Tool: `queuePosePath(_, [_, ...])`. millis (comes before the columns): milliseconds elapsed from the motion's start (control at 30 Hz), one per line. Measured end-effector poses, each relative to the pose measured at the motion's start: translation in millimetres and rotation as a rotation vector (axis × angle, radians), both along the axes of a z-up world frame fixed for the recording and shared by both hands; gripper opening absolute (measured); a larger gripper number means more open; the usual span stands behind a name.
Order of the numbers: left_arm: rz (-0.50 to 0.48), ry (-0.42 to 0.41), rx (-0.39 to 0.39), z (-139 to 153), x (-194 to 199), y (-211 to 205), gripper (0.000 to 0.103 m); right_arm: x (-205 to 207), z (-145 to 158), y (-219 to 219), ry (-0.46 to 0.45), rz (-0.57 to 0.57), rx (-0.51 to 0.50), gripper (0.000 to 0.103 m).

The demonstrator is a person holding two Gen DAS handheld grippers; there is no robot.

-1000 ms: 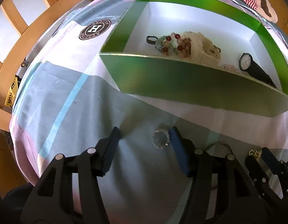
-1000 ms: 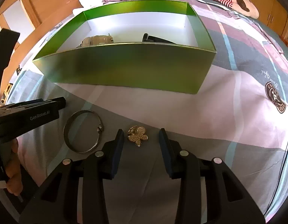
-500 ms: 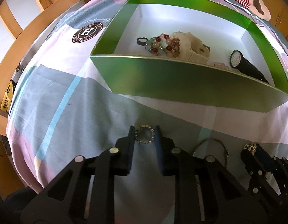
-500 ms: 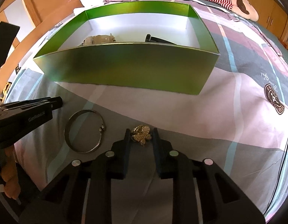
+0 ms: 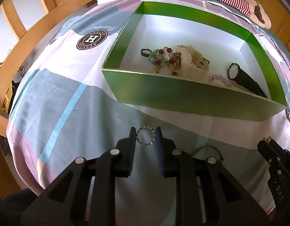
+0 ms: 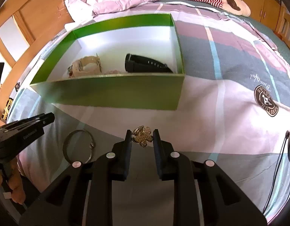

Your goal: Organize jewelry

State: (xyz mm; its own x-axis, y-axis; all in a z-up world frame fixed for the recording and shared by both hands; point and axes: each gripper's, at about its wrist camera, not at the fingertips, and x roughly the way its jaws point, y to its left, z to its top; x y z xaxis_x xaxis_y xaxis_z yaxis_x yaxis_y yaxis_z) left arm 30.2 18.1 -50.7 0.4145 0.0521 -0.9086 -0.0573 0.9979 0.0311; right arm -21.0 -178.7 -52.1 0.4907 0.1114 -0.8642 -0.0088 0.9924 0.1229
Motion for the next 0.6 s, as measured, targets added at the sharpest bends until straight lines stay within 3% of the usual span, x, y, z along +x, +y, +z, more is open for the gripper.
queuePosePath(600, [-0.008,0.003,0.038,-5,3,-8,0.021,0,-12,10,0.026,0.029,0.017,0.023])
